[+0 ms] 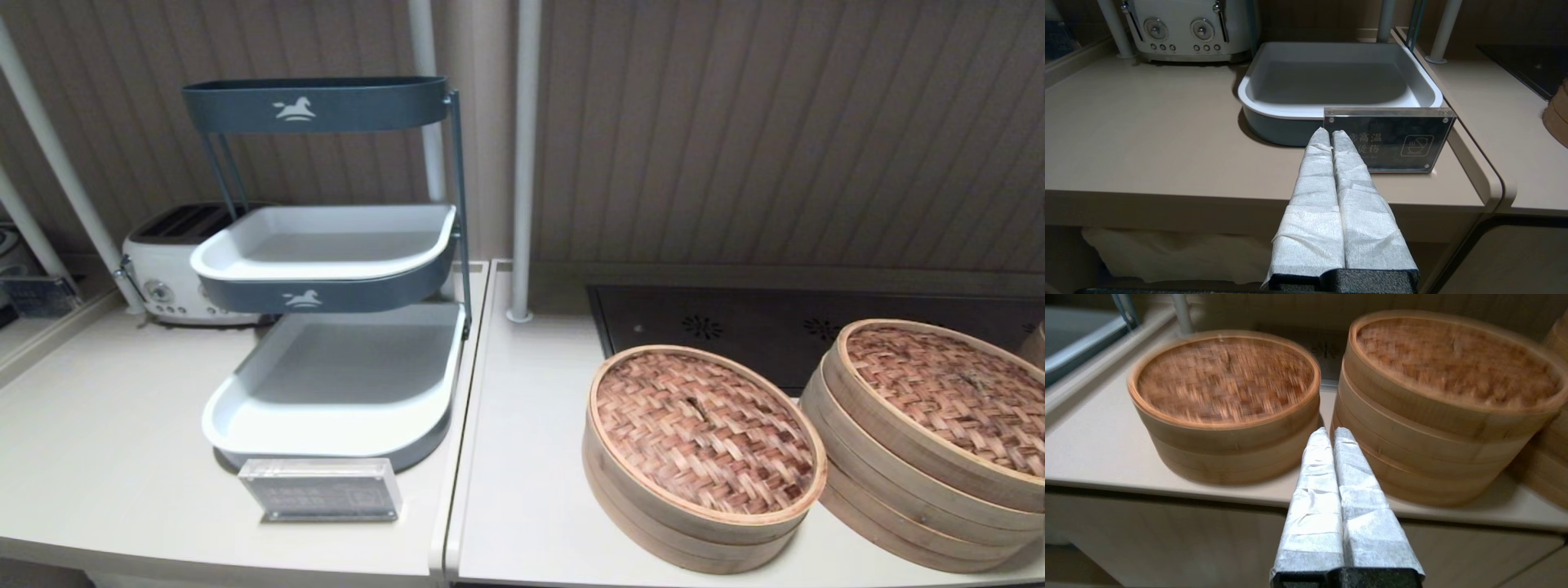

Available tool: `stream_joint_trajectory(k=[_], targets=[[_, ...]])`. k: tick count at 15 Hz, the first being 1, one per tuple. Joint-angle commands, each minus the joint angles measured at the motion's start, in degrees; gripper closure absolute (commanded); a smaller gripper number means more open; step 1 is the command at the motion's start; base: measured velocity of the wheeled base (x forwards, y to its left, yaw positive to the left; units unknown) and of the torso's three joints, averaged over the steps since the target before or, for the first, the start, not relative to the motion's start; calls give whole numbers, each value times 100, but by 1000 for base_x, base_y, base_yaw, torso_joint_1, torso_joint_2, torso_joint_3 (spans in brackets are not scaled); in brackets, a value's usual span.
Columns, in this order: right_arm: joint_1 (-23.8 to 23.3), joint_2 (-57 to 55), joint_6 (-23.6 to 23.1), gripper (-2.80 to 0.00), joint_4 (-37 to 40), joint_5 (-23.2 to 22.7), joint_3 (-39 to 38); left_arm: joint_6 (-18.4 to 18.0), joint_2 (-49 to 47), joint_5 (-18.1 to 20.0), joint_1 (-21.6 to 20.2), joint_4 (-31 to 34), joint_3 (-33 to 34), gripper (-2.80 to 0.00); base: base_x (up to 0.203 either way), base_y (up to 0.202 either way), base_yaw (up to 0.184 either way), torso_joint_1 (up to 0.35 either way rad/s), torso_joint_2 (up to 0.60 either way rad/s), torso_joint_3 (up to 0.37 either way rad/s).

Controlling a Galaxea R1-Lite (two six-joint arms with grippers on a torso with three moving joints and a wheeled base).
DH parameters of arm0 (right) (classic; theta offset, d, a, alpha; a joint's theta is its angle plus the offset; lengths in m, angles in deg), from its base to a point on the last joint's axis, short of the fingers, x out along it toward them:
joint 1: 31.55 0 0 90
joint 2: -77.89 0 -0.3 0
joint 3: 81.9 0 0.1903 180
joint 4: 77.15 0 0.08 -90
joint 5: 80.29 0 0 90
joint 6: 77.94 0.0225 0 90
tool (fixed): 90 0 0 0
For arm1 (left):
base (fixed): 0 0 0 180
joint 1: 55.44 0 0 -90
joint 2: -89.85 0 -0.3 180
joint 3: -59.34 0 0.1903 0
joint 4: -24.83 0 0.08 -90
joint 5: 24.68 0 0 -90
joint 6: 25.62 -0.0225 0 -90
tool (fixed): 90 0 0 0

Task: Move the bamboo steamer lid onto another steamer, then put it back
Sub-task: Pick up the steamer

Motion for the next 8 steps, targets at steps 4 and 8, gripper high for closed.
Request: stream_joint_trajectory(k=[4,8], targets=[[9,-2594,28,0,424,-132,2549,0,11,-1,2,-5,158,0,0,0,0,0,0,0],[104,-5014,154,0,1132,-219,5061,0,11,-1,2,-5,158,0,0,0,0,0,0,0]])
